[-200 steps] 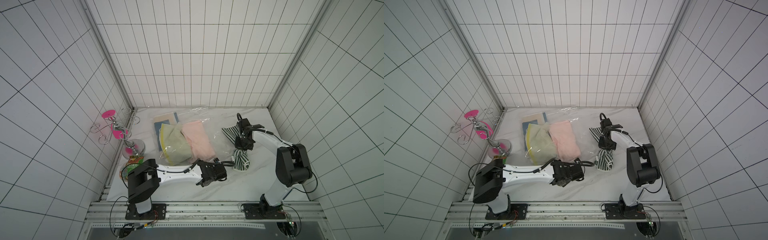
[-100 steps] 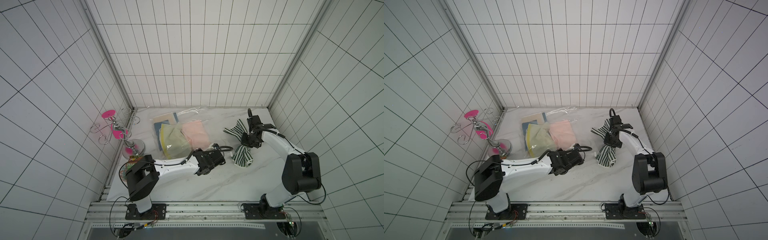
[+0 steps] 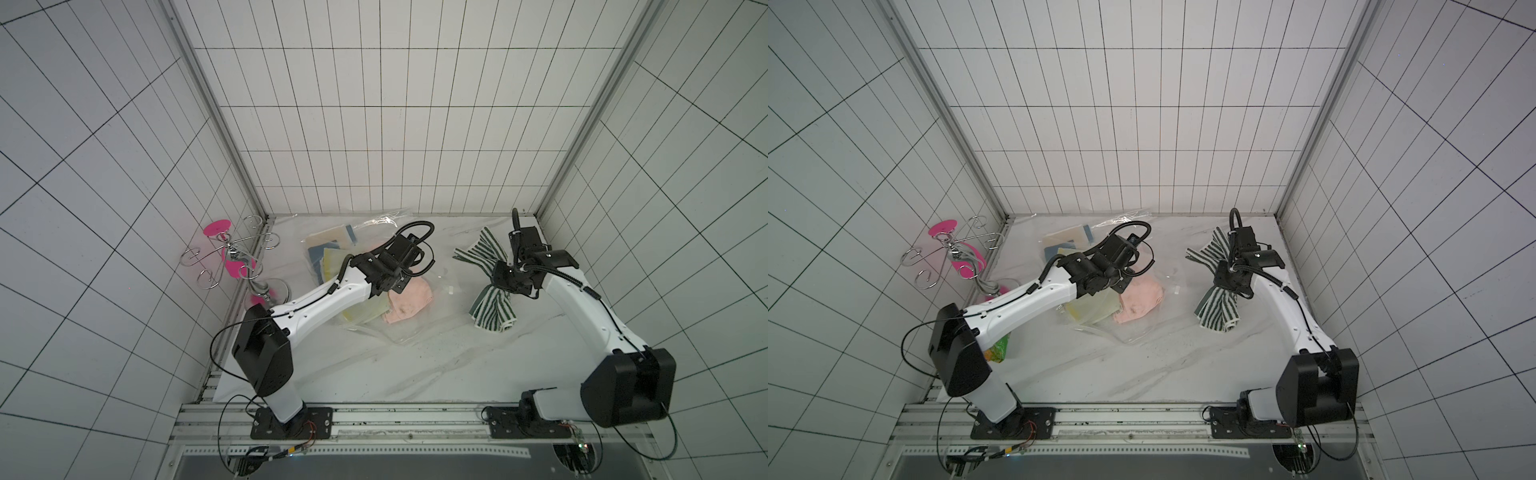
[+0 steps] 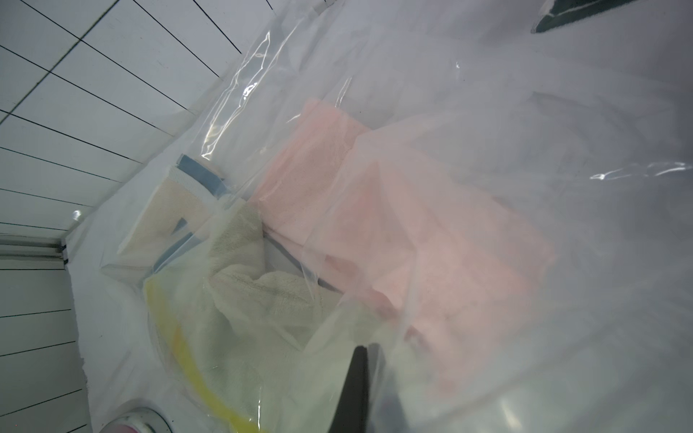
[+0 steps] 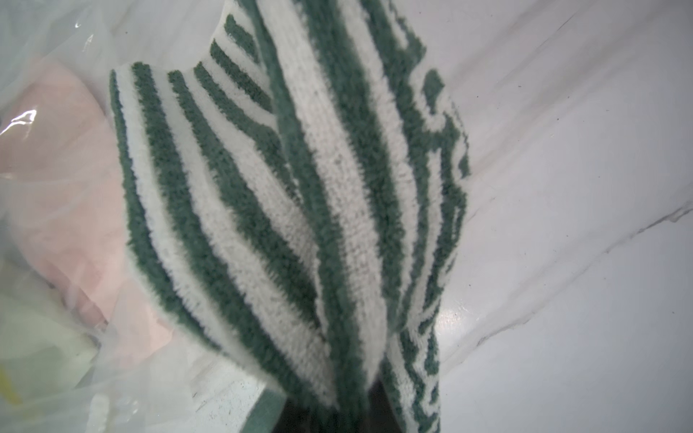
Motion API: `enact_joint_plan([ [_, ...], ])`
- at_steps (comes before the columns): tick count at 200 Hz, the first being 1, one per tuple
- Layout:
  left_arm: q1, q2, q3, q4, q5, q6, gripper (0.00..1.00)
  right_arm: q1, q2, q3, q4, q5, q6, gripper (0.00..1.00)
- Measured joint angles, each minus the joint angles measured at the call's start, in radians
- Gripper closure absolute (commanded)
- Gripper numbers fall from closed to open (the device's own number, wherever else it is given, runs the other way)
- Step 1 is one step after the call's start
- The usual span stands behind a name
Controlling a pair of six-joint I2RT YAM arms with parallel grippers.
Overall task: Place the folded towel into the vacuum bag
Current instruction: Open the vacuum bag at the center of the board, then place the towel in the vacuum bag.
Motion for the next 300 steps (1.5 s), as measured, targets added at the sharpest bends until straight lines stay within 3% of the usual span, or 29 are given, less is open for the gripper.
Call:
enact_joint_plan([
  [69,0.106,0.000,0.008,0.020,0.197,-0.043,1.00,0.133,-0.122,0.004,-0.145,0.015,-0.019,1.00],
  [131,0.133,0.002,0.055,0.027,0.261,-0.081,1.00,0.248,-0.231,0.100,-0.269,0.002,-0.037,1.00],
  [176,0.140,0.016,0.064,0.058,0.280,-0.088,1.00,0.385,-0.295,0.236,-0.339,-0.078,-0.011,1.00],
  [224,0.151,0.048,0.101,0.087,0.310,-0.098,1.00,0.611,-0.287,0.253,-0.259,-0.163,0.068,1.00],
  [278,0.153,0.048,0.127,0.076,0.323,-0.091,1.00,0.632,-0.150,0.158,-0.046,-0.238,0.105,1.00],
  [300,0.155,0.043,0.131,0.072,0.340,-0.086,1.00,0.586,-0.133,0.052,0.026,-0.270,0.103,1.00],
])
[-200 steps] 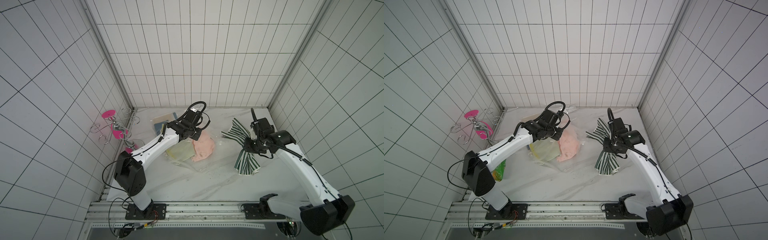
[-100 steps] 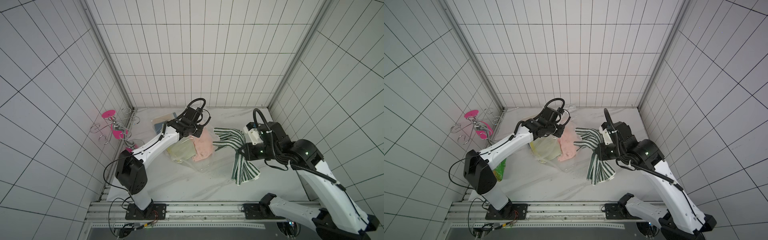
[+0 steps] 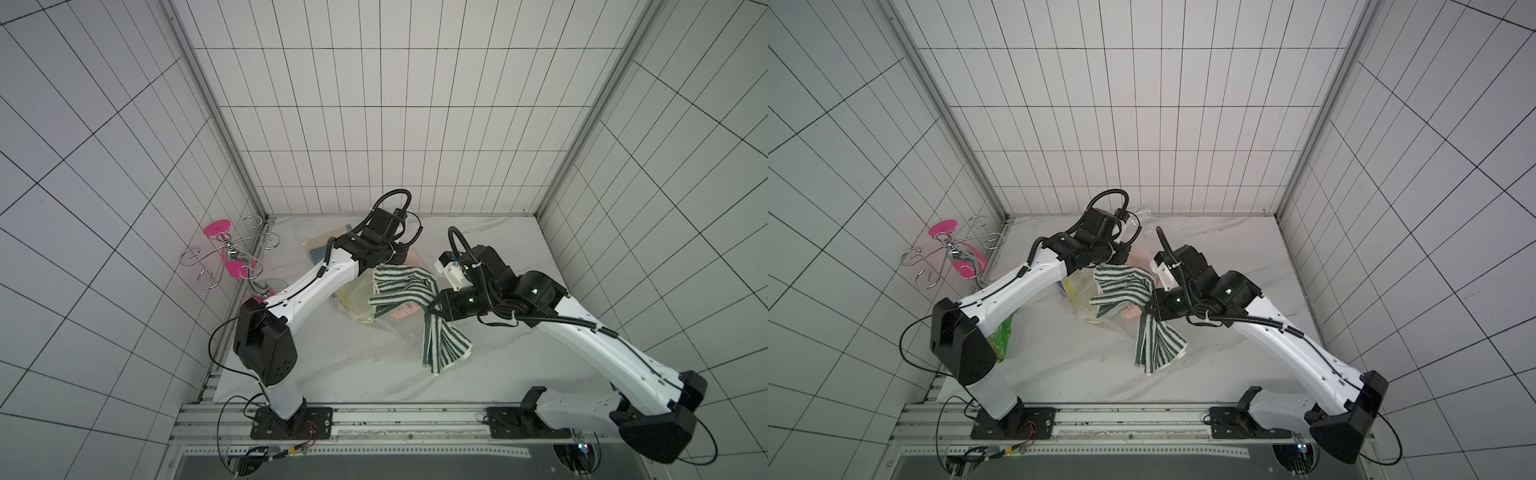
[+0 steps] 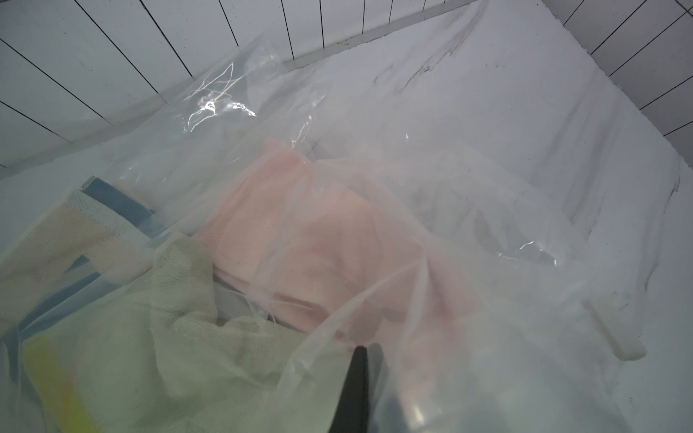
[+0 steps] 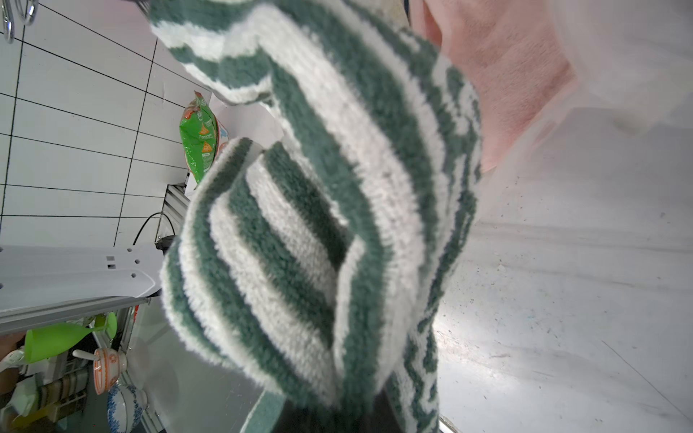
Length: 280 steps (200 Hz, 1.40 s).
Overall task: Place the folded towel into the vacuum bag
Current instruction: Place the towel in the vacuum bag.
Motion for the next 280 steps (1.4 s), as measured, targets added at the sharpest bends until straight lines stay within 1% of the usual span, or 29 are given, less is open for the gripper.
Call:
enact_joint_plan([
  [25,0.000,-0.012,0.000,-0.016,0.048,0.002,1.00,-0.113,0.037,-0.143,0.069,-0.006,-0.008,1.00],
  [40,-0.001,-0.028,-0.010,-0.026,0.080,0.002,1.00,-0.171,0.074,-0.208,0.087,0.030,-0.011,1.00],
  [51,-0.003,-0.044,-0.029,-0.034,0.097,0.003,1.00,-0.189,0.089,-0.235,0.093,0.056,-0.011,1.00],
  [71,-0.025,-0.065,-0.060,-0.052,0.112,0.004,1.00,-0.167,0.088,-0.243,0.109,0.087,0.003,1.00],
  [98,-0.076,-0.065,-0.061,-0.093,0.117,0.016,1.00,-0.115,0.087,-0.240,0.148,0.105,0.037,1.00],
  [113,-0.102,-0.065,-0.059,-0.121,0.118,0.022,1.00,-0.113,0.078,-0.240,0.173,0.106,0.061,1.00],
  [145,-0.116,-0.065,-0.050,-0.152,0.121,0.024,1.00,-0.170,0.032,-0.227,0.269,0.096,0.121,1.00],
  [162,-0.116,-0.065,-0.047,-0.151,0.128,0.021,1.00,-0.227,0.008,-0.223,0.374,0.069,0.173,1.00],
  [179,-0.120,-0.065,-0.044,-0.145,0.132,0.017,1.00,-0.256,0.002,-0.223,0.465,0.068,0.216,1.00],
  [200,-0.129,-0.065,-0.040,-0.137,0.135,0.014,1.00,-0.261,0.057,-0.217,0.508,0.107,0.224,1.00],
  [217,-0.134,-0.065,-0.037,-0.135,0.137,0.010,1.00,-0.259,0.168,-0.219,0.528,0.117,0.208,1.00],
  [231,-0.135,-0.065,-0.035,-0.135,0.137,0.006,1.00,-0.245,0.242,-0.259,0.536,0.143,0.185,1.00],
  [256,-0.138,-0.065,-0.034,-0.122,0.134,-0.002,1.00,-0.211,0.289,-0.283,0.483,0.189,0.127,1.00],
  [280,-0.139,-0.065,-0.026,-0.114,0.129,-0.010,1.00,-0.166,0.307,-0.227,0.456,0.200,0.066,1.00],
])
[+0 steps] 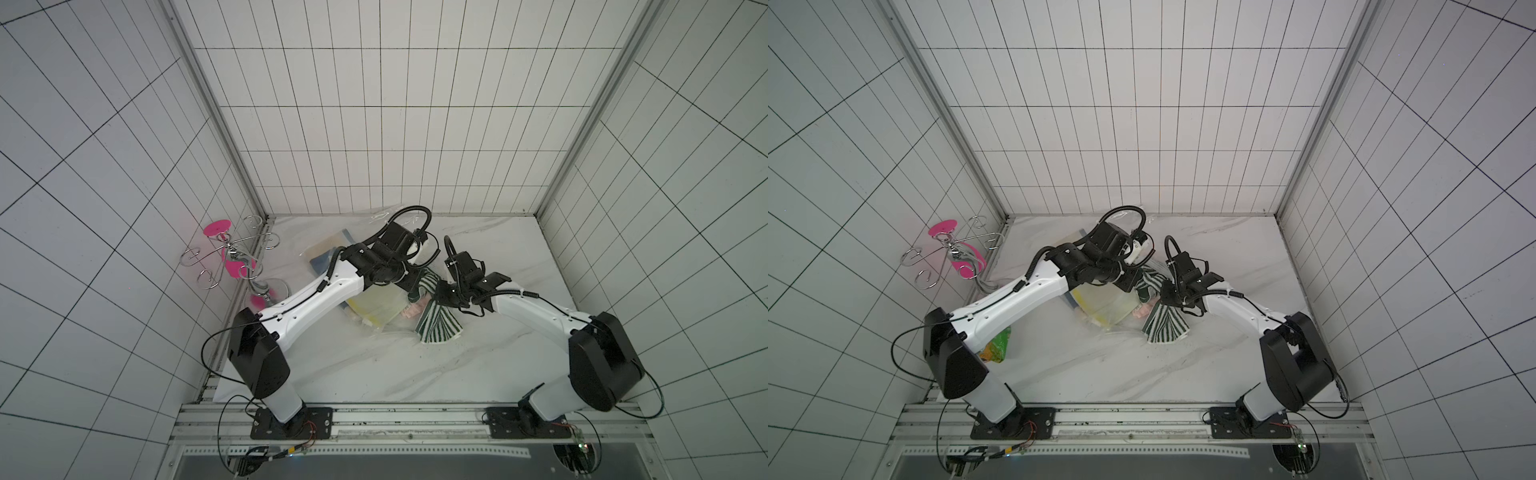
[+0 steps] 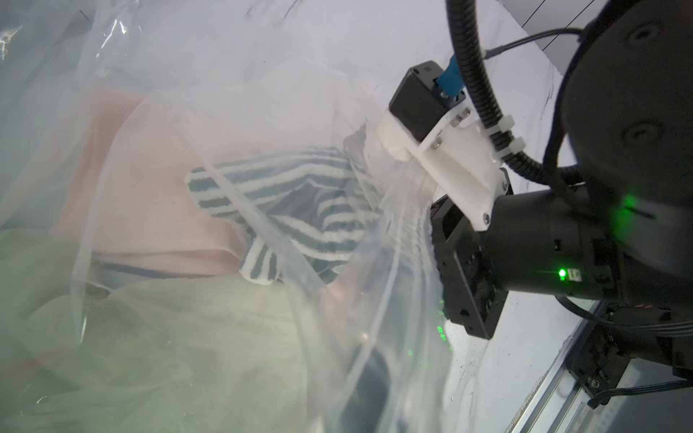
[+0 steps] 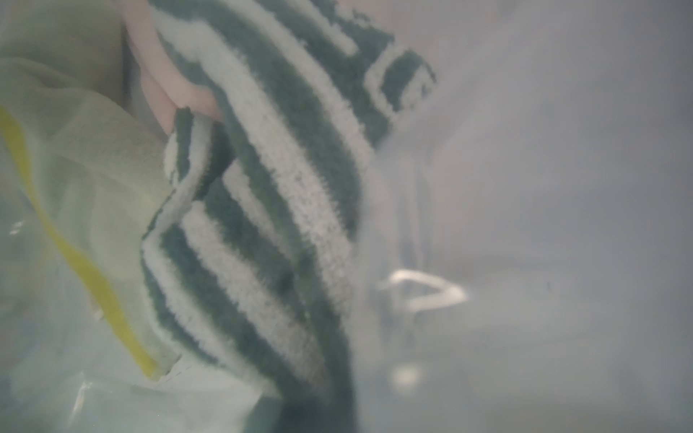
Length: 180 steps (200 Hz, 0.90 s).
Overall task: Place the folded towel into the vacuum bag
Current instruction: Place the towel in the vacuum bag.
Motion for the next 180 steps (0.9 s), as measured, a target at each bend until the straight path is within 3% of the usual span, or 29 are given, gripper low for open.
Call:
enact_joint_plan([
  [40,0.000,-0.003,0.017,0.010,-0.010,-0.001,1.00,0.028,-0.010,0.152,0.064,-0.130,-0.051,1.00],
  [73,0.001,-0.033,0.011,0.036,-0.020,-0.004,1.00,-0.030,-0.019,0.178,0.162,-0.257,-0.047,1.00],
  [92,0.000,-0.047,0.010,0.039,-0.018,-0.005,1.00,-0.051,0.061,0.182,0.170,-0.240,-0.098,1.00],
  [112,-0.002,-0.050,-0.008,0.047,-0.011,-0.007,1.00,-0.069,0.194,0.183,0.154,-0.185,-0.153,0.90],
  [135,-0.002,-0.050,-0.036,0.043,-0.006,-0.008,1.00,-0.082,0.286,0.182,0.130,-0.120,-0.189,0.89],
  [180,-0.002,-0.049,-0.039,0.050,-0.003,-0.008,1.00,-0.086,0.245,0.195,0.109,-0.123,-0.217,1.00],
])
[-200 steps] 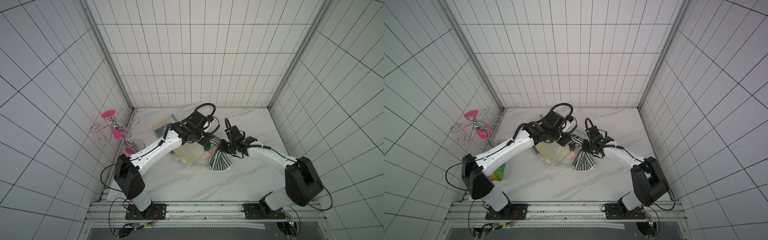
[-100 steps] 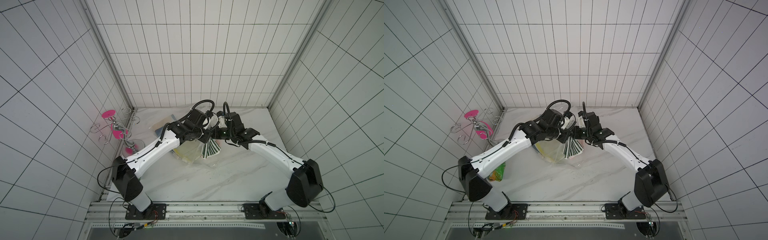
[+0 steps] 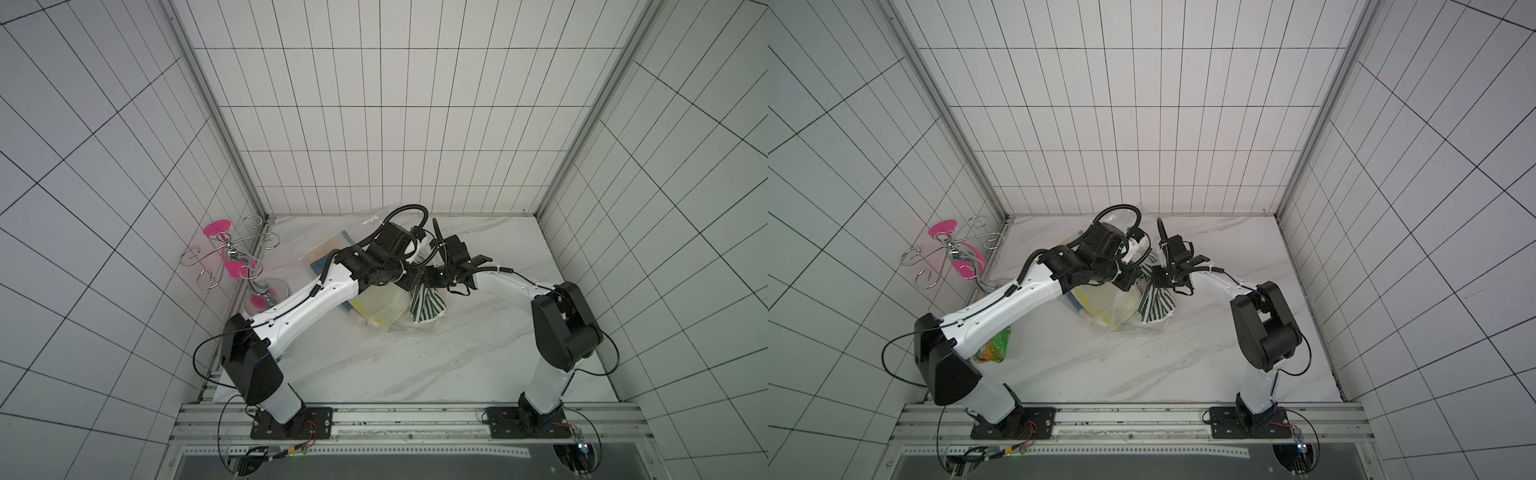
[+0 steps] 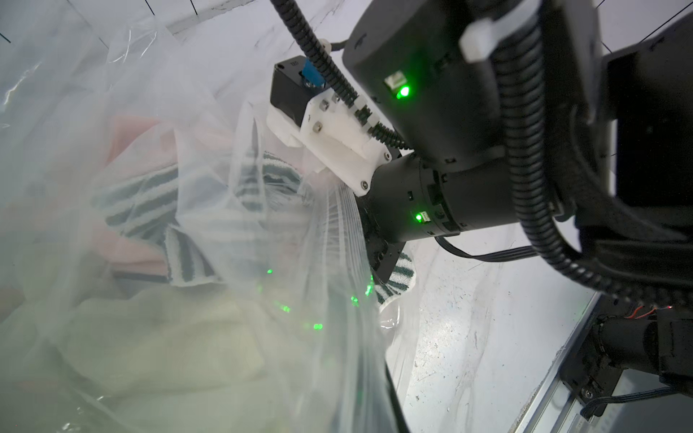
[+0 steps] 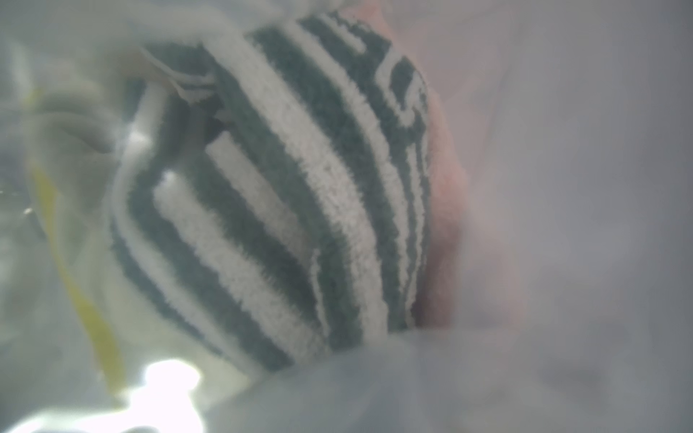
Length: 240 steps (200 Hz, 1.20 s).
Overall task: Place the folded towel into the vacuum bag
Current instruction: Place the towel in the vacuum bag.
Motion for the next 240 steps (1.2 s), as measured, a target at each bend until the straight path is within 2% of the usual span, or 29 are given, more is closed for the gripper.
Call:
enact_joint_plan([
  [40,0.000,0.000,0.000,0.019,0.002,-0.003,1.00,0.001,-0.056,0.102,-0.002,-0.066,-0.004,1.00],
  [45,0.000,0.000,0.000,0.020,0.001,-0.003,1.00,0.001,-0.054,0.120,-0.002,-0.066,-0.010,0.97],
  [61,0.000,-0.001,0.000,0.021,0.000,-0.003,1.00,-0.003,-0.017,0.159,-0.003,-0.051,-0.031,0.81],
  [70,0.001,-0.001,0.000,0.020,0.000,-0.003,1.00,-0.003,0.018,0.172,-0.006,-0.032,-0.042,0.64],
  [79,0.002,-0.001,-0.002,0.024,-0.005,-0.005,1.00,-0.004,0.059,0.175,-0.013,-0.016,-0.059,0.52],
  [98,0.008,-0.002,-0.012,0.026,-0.003,-0.008,1.00,-0.008,0.118,0.167,-0.045,0.020,-0.078,0.35],
  [113,0.009,-0.002,-0.014,0.024,-0.001,-0.008,1.00,-0.016,0.109,0.147,-0.063,0.031,-0.082,0.21],
  [122,0.010,-0.002,-0.014,0.024,0.001,-0.008,1.00,-0.020,0.080,0.132,-0.073,0.032,-0.078,0.18],
  [155,0.013,-0.002,-0.013,0.029,0.005,-0.011,1.00,-0.044,-0.123,0.079,-0.121,0.014,-0.055,0.18],
  [163,0.014,-0.002,-0.011,0.030,0.004,-0.016,1.00,-0.050,-0.193,0.054,-0.120,0.001,-0.039,0.21],
  [172,0.014,-0.002,-0.007,0.031,0.003,-0.019,1.00,-0.054,-0.264,0.017,-0.111,-0.006,-0.015,0.34],
  [193,0.015,-0.002,0.001,0.034,-0.004,-0.032,1.00,-0.054,-0.431,-0.151,-0.055,-0.009,0.080,0.77],
  [202,0.016,-0.002,0.005,0.034,-0.004,-0.038,1.00,-0.053,-0.486,-0.241,-0.022,-0.005,0.137,0.86],
  [213,0.015,-0.002,0.007,0.034,-0.003,-0.045,1.00,-0.050,-0.534,-0.355,0.010,0.002,0.222,0.85],
  [229,0.013,0.000,0.012,0.034,-0.003,-0.053,1.00,-0.044,-0.550,-0.477,0.073,0.005,0.343,0.72],
  [240,0.010,0.005,0.018,0.032,-0.003,-0.056,1.00,-0.040,-0.534,-0.521,0.120,0.007,0.407,0.59],
])
